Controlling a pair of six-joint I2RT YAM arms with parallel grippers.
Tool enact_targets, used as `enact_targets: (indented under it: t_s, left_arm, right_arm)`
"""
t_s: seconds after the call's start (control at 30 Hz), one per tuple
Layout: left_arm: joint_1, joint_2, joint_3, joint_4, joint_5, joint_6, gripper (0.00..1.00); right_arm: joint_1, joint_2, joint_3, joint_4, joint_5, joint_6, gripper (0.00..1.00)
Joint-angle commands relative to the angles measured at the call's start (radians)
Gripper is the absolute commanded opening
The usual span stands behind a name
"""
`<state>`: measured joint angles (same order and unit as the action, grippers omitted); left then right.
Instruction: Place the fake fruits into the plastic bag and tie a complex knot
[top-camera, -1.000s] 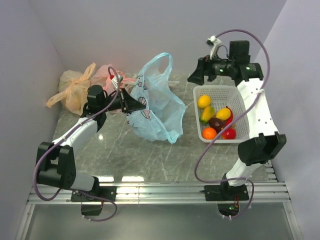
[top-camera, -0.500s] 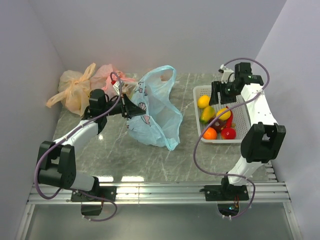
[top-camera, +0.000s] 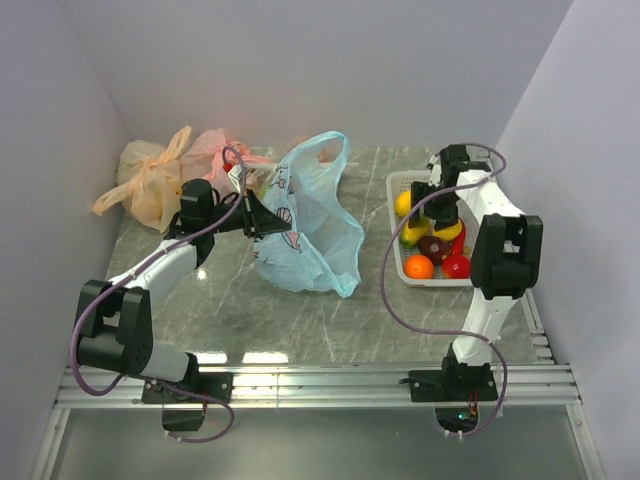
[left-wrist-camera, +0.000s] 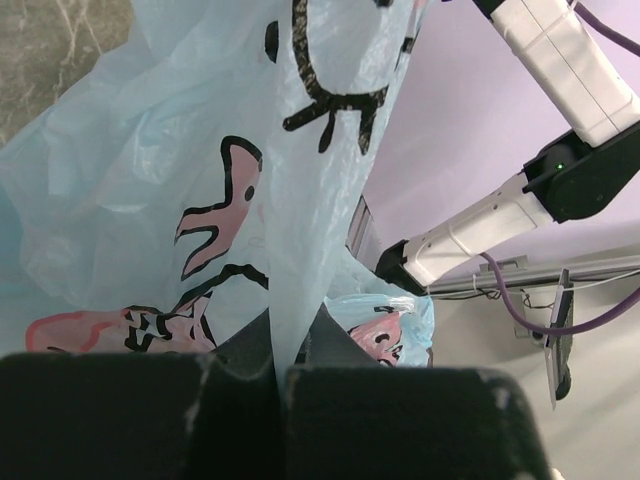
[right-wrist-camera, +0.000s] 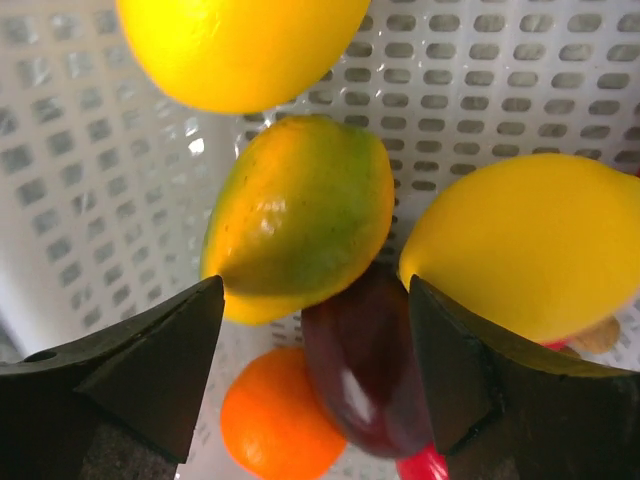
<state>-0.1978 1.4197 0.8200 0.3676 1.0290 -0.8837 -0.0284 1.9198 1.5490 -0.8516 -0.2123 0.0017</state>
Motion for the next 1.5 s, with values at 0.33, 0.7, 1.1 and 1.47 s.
enact_targets:
  t_s: [0.33,0.7,1.1,1.47]
  left_arm:
    - [0.008,-0.004,0.018,0.01,-0.006,0.031,0.01]
    - [0.024,-0.005,-0.079,0.279,0.035,-0.144,0.0]
    - [0.024,0.113,-0.145,0.793,0.069,-0.57,0.0]
    - [0.031,0.143,-0.202,0.866,0.091,-0.56,0.0]
  right_arm:
    - [0.015,0.079,0.04,0.036,-0.015,0.109,0.63]
    - [-0.004,-0.35,0.005,0.138,-0.448,0.007,0.06]
    - [0.442,-0.486,0.021,0.336,-0.385,-0.045,0.0]
    - [0.72,-0.263,-0.095,0.421,-0.049,-0.086,0.0]
